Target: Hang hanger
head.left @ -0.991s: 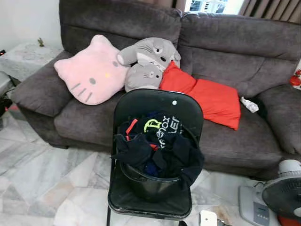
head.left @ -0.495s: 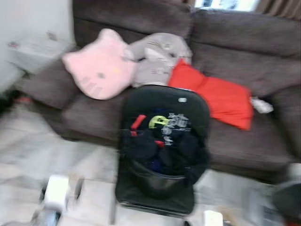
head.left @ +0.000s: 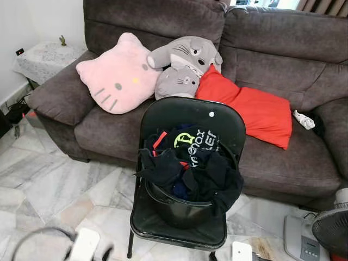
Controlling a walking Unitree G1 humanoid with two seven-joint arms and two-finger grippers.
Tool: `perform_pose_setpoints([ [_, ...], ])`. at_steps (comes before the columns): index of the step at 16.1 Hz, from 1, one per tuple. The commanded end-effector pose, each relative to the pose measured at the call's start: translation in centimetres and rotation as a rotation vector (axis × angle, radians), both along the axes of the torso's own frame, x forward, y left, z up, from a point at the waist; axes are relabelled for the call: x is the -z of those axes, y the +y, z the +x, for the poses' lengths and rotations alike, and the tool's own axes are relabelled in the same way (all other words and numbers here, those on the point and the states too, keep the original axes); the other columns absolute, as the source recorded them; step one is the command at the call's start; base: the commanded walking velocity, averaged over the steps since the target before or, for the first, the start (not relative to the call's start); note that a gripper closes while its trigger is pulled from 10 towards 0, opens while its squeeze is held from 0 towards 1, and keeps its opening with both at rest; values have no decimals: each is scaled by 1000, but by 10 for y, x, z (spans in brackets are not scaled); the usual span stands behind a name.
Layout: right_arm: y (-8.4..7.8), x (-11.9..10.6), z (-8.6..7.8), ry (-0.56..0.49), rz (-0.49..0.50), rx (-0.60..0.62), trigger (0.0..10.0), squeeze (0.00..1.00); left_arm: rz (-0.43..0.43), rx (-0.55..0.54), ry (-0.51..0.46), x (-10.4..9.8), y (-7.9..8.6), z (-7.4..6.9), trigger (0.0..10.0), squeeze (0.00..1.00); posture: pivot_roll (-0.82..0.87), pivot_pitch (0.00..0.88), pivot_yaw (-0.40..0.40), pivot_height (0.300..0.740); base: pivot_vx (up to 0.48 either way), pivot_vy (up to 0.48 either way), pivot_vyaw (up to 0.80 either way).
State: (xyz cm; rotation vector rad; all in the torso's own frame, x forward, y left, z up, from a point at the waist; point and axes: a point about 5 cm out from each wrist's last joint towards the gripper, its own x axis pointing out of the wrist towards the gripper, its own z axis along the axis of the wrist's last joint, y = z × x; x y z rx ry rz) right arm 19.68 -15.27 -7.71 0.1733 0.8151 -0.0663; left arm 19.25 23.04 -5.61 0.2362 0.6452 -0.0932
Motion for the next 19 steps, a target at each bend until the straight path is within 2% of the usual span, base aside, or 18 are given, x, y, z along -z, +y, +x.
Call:
perform_pose_setpoints([
  [1, -4, 1, -3, -10, 1, 46, 10000, 0, 29, -37, 114, 13, 8, -21, 10000, 0, -24, 97, -53, 740, 0, 0, 0],
  [5, -9, -4, -2, -111, 21, 228, 10000, 0, 34, -94, 184, 21, 15, -39, 10000, 0, -43, 98, -64, 740, 0, 0, 0],
  [8, -12, -7, -3, -157, -4, 316, 10000, 0, 23, -118, 200, 23, 13, -42, 10000, 0, -48, 93, -78, 740, 0, 0, 0],
  [9, -35, -29, 22, -311, -65, 339, 10000, 0, 19, -120, 200, 24, 11, -42, 10000, 0, -49, 93, -78, 740, 0, 0, 0],
  [10, -54, -54, 39, -459, -124, 360, 10000, 0, 15, -120, 201, 25, 9, -42, 10000, 0, -55, 92, -80, 740, 0, 0, 0],
  [11, -66, -82, 42, -607, -200, 409, 10000, 0, 11, -120, 205, 26, 7, -43, 10000, 0, -60, 92, -81, 740, 0, 0, 0],
  [13, -76, -106, 39, -710, -266, 448, 10000, 0, 8, -122, 212, 27, 6, -45, 10000, 0, -70, 90, -76, 740, 0, 0, 0],
  [14, -76, -125, 46, -781, -306, 396, 10000, 0, 6, -123, 218, 27, 5, -45, 10000, 0, -74, 83, -72, 740, 0, 0, 0],
  [15, -71, -139, 57, -828, -281, 355, 10000, 0, 5, -124, 221, 28, 5, -45, 10000, 0, -76, 82, -69, 740, 0, 0, 0],
  [16, -62, -155, 75, -854, -261, 277, 10000, 0, 5, -126, 226, 28, 4, -46, 10000, 0, -75, 77, -67, 740, 0, 0, 0],
  [17, -58, -161, 84, -866, -250, 244, 10000, 0, 4, -127, 228, 28, 4, -46, 10000, 0, -74, 70, -60, 740, 0, 0, 0],
  [18, -44, -179, 112, -895, -166, 168, 10000, 0, 2, -128, 232, 29, 3, -45, 10000, 0, -72, 66, -51, 740, 0, 0, 0],
  [19, -38, -182, 120, -881, -160, 120, 10000, 0, 2, -128, 233, 29, 3, -45, 10000, 0, -72, 66, -51, 740, 0, 0, 0],
])
